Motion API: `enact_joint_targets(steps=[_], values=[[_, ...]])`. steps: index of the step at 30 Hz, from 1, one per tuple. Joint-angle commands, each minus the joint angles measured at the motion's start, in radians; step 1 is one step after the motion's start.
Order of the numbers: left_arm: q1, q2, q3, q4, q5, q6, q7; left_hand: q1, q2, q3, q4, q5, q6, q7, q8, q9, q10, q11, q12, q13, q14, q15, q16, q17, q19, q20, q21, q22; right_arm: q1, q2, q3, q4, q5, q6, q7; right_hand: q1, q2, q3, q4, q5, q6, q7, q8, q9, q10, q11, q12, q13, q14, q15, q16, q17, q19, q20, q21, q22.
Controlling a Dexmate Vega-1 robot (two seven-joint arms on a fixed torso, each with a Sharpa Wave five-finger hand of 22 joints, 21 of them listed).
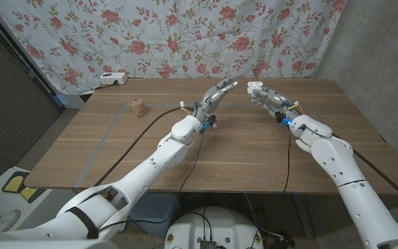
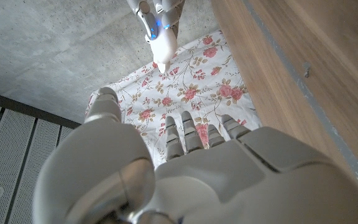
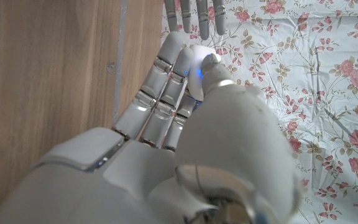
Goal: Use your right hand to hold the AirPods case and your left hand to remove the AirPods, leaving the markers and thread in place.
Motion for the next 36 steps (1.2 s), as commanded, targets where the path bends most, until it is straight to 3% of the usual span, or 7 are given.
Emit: enact_joint_targets(steps=[1,3,6,18,23,31,36], values=[[0.036,0.030,-0.033,-0.081,0.022,0.005,0.049,0.008,0.014,0.012,-0.007,0.010,0.112,-0.008,0.027,0.006,-0.007,-0.003,0.008,-0.001,0.002,-0.014,0.004,0.002,0.008,-0.004,0.006,0.006,0.019,-0.010,-0.023,-0.020,-0.012,-0.019,0.003,0.002,0.014,-0.004,-0.001,0.009,0.001,0.004,-0.008,0.004,0.030,-0.020,0.083,0.061,-0.001,-0.105,-0.003,0.003,-0.007,-0.050,0.008,-0.001],[0.039,0.029,-0.036,-0.084,0.026,-0.002,0.055,0.012,0.015,0.016,-0.010,0.013,0.176,-0.011,0.041,0.007,-0.006,-0.008,0.010,-0.002,0.004,-0.022,0.004,0.002,0.009,-0.012,0.005,0.006,0.024,-0.014,-0.029,-0.023,-0.018,-0.023,0.003,0.002,0.014,-0.004,-0.001,0.009,0.001,0.004,-0.009,0.004,0.031,-0.020,0.083,0.060,-0.001,-0.105,-0.003,0.003,-0.007,-0.050,0.009,-0.001],[0.046,0.031,-0.041,-0.095,0.038,-0.007,0.069,0.015,0.015,0.018,-0.012,0.014,0.199,-0.009,0.045,0.007,-0.010,-0.015,0.009,-0.003,0.003,-0.022,0.004,0.002,0.010,-0.012,0.005,0.006,0.031,-0.015,-0.036,-0.025,-0.020,-0.030,0.005,0.002,0.014,-0.004,-0.001,0.009,0.001,0.005,-0.010,0.004,0.031,-0.020,0.083,0.061,-0.001,-0.105,-0.003,0.004,-0.007,-0.050,0.011,-0.001],[0.063,0.076,-0.062,-0.164,0.067,0.020,0.075,0.024,0.019,0.025,-0.016,0.019,0.257,0.000,0.053,0.007,-0.028,-0.017,0.005,-0.004,-0.002,-0.021,0.002,0.002,0.010,-0.011,0.005,0.006,0.051,-0.020,-0.061,-0.029,-0.020,-0.063,0.024,0.003,0.014,-0.005,-0.001,0.009,-0.013,0.013,-0.021,0.005,0.029,-0.020,0.082,0.062,0.001,-0.105,-0.006,0.006,-0.010,-0.050,0.018,-0.002],[0.078,0.070,-0.077,-0.160,0.069,0.016,0.100,0.031,0.024,0.031,-0.018,0.023,0.279,0.001,0.055,0.007,-0.026,-0.018,0.007,-0.005,-0.003,-0.023,0.001,0.002,0.008,-0.012,0.004,0.006,0.056,-0.023,-0.065,-0.030,-0.020,-0.070,0.034,0.003,0.015,-0.005,-0.001,0.010,-0.006,0.013,-0.021,0.006,0.030,-0.018,0.082,0.062,0.002,-0.105,-0.007,0.007,-0.011,-0.050,0.021,-0.002],[0.088,0.083,-0.087,-0.179,0.080,0.021,0.109,0.039,0.038,0.043,-0.018,0.031,0.332,0.029,0.062,0.007,-0.018,-0.016,0.011,-0.006,-0.003,-0.022,0.002,0.002,0.006,-0.010,0.004,0.006,0.061,-0.025,-0.073,-0.027,-0.016,-0.082,0.053,0.003,0.015,-0.006,-0.001,0.010,-0.006,0.014,-0.024,0.006,0.032,-0.017,0.082,0.061,0.002,-0.105,-0.008,0.009,-0.013,-0.049,0.025,-0.003],[0.083,0.097,-0.089,-0.193,0.111,0.026,0.115,0.060,0.056,0.062,-0.024,0.039,0.366,0.018,0.063,0.007,-0.003,-0.030,0.017,-0.006,-0.001,-0.024,0.003,0.001,0.006,-0.007,0.005,0.006,0.065,-0.029,-0.079,-0.029,-0.021,-0.093,0.056,0.003,0.016,-0.006,-0.001,0.010,-0.006,0.014,-0.028,0.007,0.028,-0.020,0.080,0.062,0.002,-0.105,-0.010,0.010,-0.015,-0.049,0.030,-0.003]])
